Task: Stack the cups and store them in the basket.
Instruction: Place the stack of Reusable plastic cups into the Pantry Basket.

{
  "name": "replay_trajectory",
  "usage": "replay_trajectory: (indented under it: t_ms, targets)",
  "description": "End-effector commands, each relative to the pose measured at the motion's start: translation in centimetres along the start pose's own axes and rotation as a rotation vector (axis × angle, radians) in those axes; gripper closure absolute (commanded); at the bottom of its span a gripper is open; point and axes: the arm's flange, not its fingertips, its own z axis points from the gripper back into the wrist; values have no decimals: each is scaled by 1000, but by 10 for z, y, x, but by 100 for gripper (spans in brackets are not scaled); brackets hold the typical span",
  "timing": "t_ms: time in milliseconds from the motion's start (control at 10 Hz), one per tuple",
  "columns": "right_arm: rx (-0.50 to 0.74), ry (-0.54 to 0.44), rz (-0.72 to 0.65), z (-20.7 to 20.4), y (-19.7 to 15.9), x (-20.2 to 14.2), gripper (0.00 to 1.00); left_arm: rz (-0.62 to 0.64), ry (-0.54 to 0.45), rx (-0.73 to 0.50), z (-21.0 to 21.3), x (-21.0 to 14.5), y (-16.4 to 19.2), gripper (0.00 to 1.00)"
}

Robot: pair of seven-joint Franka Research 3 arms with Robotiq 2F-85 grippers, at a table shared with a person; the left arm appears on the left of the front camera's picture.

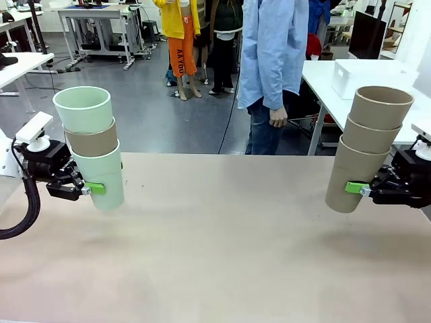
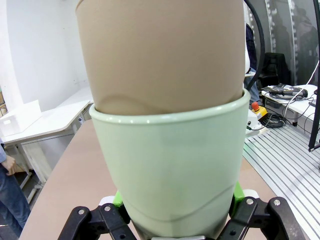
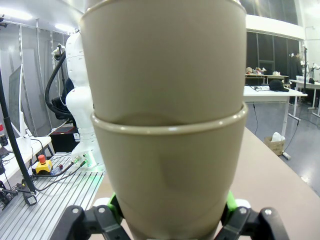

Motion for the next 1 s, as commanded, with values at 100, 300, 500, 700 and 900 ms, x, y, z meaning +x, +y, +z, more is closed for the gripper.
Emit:
replay_trajectory:
  t_ms: [100, 300, 500, 700, 900]
  targets:
    - [1, -4, 8, 1, 1, 4, 15, -2, -8, -6, 0, 6, 1, 15]
    - [1, -4, 8, 1, 1, 4, 15, -2, -8, -6, 0, 6, 1, 15]
    - [1, -4, 8, 1, 1, 4, 15, -2, -8, -6, 0, 6, 1, 15]
    - [1, -4, 8, 1, 1, 4, 15, -2, -8, -6, 0, 6, 1, 15]
    - [1, -4, 8, 1, 1, 4, 15, -2, -8, -6, 0, 6, 1, 15]
